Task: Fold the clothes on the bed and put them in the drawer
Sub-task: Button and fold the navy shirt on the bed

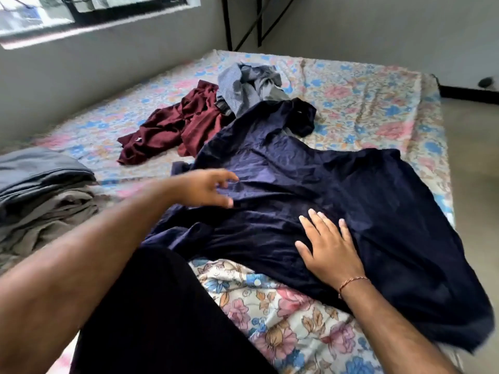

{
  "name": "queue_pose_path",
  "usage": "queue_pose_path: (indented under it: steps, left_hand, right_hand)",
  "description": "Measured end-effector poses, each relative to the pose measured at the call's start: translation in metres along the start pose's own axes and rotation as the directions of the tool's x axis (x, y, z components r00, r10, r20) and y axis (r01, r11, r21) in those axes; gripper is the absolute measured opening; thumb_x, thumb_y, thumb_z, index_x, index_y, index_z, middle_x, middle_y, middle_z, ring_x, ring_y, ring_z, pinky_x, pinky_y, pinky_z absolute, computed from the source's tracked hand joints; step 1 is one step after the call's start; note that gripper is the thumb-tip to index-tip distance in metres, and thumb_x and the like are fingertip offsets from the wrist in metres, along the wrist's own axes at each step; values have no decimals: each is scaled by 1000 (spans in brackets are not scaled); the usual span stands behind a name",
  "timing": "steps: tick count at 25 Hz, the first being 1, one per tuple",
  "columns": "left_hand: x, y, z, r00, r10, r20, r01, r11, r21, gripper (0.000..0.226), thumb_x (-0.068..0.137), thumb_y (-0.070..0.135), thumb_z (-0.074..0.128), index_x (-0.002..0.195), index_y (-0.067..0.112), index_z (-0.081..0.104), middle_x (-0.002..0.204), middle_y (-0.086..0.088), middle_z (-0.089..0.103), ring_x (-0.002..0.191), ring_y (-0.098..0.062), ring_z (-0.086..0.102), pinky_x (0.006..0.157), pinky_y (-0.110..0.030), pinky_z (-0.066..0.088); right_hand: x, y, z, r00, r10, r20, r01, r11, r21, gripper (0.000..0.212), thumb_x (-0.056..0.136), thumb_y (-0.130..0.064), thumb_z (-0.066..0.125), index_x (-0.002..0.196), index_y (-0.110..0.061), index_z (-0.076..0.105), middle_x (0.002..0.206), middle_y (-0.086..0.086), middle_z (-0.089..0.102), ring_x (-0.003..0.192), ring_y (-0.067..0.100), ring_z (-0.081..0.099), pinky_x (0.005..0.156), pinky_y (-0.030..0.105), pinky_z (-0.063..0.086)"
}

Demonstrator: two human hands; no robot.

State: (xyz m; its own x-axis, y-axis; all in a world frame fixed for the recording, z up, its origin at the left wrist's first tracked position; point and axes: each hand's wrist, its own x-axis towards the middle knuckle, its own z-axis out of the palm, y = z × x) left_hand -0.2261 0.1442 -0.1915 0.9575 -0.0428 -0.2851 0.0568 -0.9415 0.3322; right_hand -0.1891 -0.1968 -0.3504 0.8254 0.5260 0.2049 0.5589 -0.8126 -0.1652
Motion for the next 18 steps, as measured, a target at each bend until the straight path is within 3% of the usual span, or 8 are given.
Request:
queue_pose_path:
  steps: [2, 3, 6, 9, 12, 15, 16, 18]
  left_hand:
    - [23, 6, 33, 960, 50, 276, -150, 922, 356, 95, 86, 48, 79, 163, 32, 26, 159, -4, 40, 138, -22, 48, 112, -39, 42]
    - [23, -4, 38, 962, 20, 272, -152, 869, 472, 101, 84, 47, 76, 165, 35, 17, 165, -2, 30, 147, -26, 38, 115, -45, 41]
    - [9, -59, 24, 997, -63, 48, 26, 830, 557, 104, 74, 48, 69, 163, 37, 15, 161, -1, 36, 145, -28, 38, 107, -52, 46]
    - [-22, -120, 17, 981, -153, -121, 195, 729, 656, 57, 89, 54, 60, 142, 36, 51, 142, 2, 52, 134, -24, 49, 101, -45, 47]
    - [-22, -158, -2, 906, -300, -300, 414, 780, 470, 40, 99, 52, 54, 127, 28, 69, 140, -6, 58, 131, -33, 53, 103, -45, 48]
    - [6, -163, -47, 848, -467, -249, 521, 821, 235, 41, 93, 40, 62, 122, 11, 68, 133, -21, 64, 118, -39, 60, 99, -44, 52]
    - [17, -159, -57, 834, -503, -226, 547, 810, 212, 47, 91, 43, 66, 126, 11, 65, 134, -21, 63, 120, -39, 59, 99, -43, 51]
    - [44, -131, -73, 843, -421, -336, 504, 835, 219, 54, 86, 53, 65, 130, 21, 64, 136, -16, 60, 126, -40, 54, 99, -48, 50]
  right_hand:
    - [-16, -1, -3, 999, 45, 4, -45, 999, -3, 72, 95, -62, 26, 156, -26, 43, 166, 0, 34, 153, 19, 29, 125, 60, 15]
    - [-20, 1, -5, 997, 80, 8, -79, 997, -13, 73, 95, -64, 25, 156, -28, 42, 166, 0, 33, 154, 19, 28, 125, 61, 12]
    - [-25, 5, -8, 982, 188, 5, -186, 975, -120, 75, 93, -70, 28, 155, -30, 43, 161, 0, 41, 147, 23, 38, 118, 72, 10]
    - [-26, 4, -6, 977, 206, 49, -197, 969, -151, 77, 92, -73, 23, 156, -32, 40, 155, -2, 46, 141, 24, 43, 114, 77, 13]
    - [-29, 3, -15, 968, 210, 135, -191, 972, -140, 80, 91, -74, 13, 160, -36, 28, 161, -6, 38, 148, 21, 34, 119, 72, 10]
    - [-35, 1, -22, 957, 206, 205, -190, 977, -94, 81, 90, -75, 14, 161, -38, 25, 166, -9, 30, 153, 18, 27, 123, 63, 3]
    - [-37, 1, -24, 968, 194, 161, -189, 981, -44, 77, 91, -73, 21, 158, -36, 34, 162, -9, 37, 150, 17, 33, 124, 61, 8]
    - [-27, 5, -32, 979, 196, -62, -187, 974, 128, 60, 93, -62, 39, 140, -30, 58, 140, -10, 60, 131, 16, 56, 117, 54, 34]
